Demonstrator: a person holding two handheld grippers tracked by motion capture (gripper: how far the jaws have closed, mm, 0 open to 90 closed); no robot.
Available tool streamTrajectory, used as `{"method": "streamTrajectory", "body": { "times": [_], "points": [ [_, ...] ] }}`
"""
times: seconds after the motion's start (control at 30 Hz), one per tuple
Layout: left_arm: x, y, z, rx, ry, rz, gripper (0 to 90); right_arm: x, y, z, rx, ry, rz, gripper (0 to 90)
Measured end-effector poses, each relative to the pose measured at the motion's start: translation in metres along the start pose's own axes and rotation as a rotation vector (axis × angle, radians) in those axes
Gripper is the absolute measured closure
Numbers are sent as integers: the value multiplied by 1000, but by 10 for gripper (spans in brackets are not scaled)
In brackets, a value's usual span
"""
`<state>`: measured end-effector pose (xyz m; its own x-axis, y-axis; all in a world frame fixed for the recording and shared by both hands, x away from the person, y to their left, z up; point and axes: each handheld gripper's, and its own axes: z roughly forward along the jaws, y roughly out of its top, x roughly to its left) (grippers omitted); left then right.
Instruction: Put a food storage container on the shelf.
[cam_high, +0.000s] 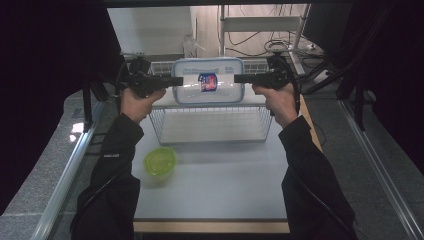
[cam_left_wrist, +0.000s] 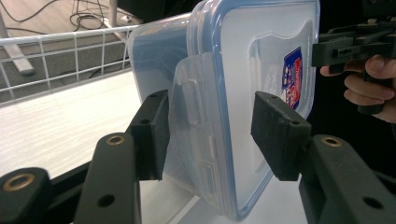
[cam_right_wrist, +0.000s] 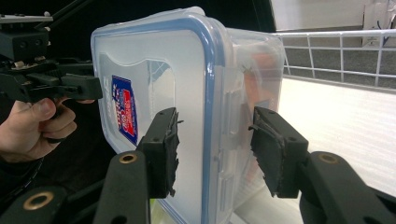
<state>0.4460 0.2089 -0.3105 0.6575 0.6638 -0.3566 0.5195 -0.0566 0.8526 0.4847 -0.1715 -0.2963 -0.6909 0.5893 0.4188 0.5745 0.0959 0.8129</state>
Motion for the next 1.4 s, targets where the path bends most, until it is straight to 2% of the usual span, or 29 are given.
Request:
{"method": "streamTrajectory", "body": {
  "times": [0.17, 0.23, 0.27, 0.3, 0.33, 0.37, 0.4, 0.47, 0.6, 0.7, 0.77, 0.83, 0.87, 0.9, 1.0, 1.1, 1.13, 1.17, 1.23, 1.3, 1.4],
  "points": [
    [3, -2, 3, -24, 16, -5, 467, -2, -1, 2, -26, -4, 10, 504],
    [1, -3, 5, -13, 67, 20, 445, -4, -3, 4, -25, -5, 14, 489],
    [0, -4, 7, 7, 93, 38, 472, -4, -3, 5, -23, -14, 8, 470],
    [0, -5, 10, 23, 108, 49, 478, -4, -4, 6, -16, -20, 8, 441],
    [0, -6, 11, 20, 121, 49, 464, -5, -5, 8, -12, -30, 13, 408],
    [0, -7, 11, -3, 125, 44, 491, -6, -5, 9, -10, -33, 25, 394],
    [0, -7, 11, -2, 125, 44, 533, -8, -5, 9, -19, -37, 43, 400],
    [-1, -6, 12, 2, 125, 41, 534, -14, -5, 8, -45, -14, 74, 428],
    [-5, -5, 13, 5, 144, 58, 525, -17, -3, 10, -57, -26, 90, 420],
    [-5, -7, 13, -14, 136, 58, 506, -18, -2, 12, -70, -39, 87, 418],
    [-5, -8, 13, -28, 132, 72, 475, -18, -2, 12, -80, -59, 72, 406],
    [-8, -10, 12, -28, 136, 90, 474, -16, -2, 11, -80, -116, 39, 414],
    [-9, -11, 11, -29, 142, 102, 474, -14, -2, 9, -69, -161, 6, 439],
    [-10, -12, 10, -32, 144, 105, 475, -12, -2, 7, -67, -174, -19, 454],
    [-12, -15, 5, -38, 142, 119, 487, -4, -5, -3, -80, -180, -56, 541],
    [-15, -20, 2, -29, 148, 137, 526, 7, -12, -14, -78, -202, -126, 684],
    [-15, -20, 2, -29, 148, 137, 544, 7, -12, -14, -78, -202, -126, 684],
    [-16, -25, 2, -20, 160, 148, 567, 14, -20, -21, -79, -208, -155, 787],
    [-16, -30, 3, -12, 167, 152, 608, 19, -30, -24, -62, -198, -176, 859],
    [-14, -34, 4, -3, 166, 153, 662, 22, -40, -23, -34, -181, -185, 894],
    [-12, -39, 6, 5, 158, 152, 762, 25, -53, -17, 13, -176, -193, 898]
  ]
}}
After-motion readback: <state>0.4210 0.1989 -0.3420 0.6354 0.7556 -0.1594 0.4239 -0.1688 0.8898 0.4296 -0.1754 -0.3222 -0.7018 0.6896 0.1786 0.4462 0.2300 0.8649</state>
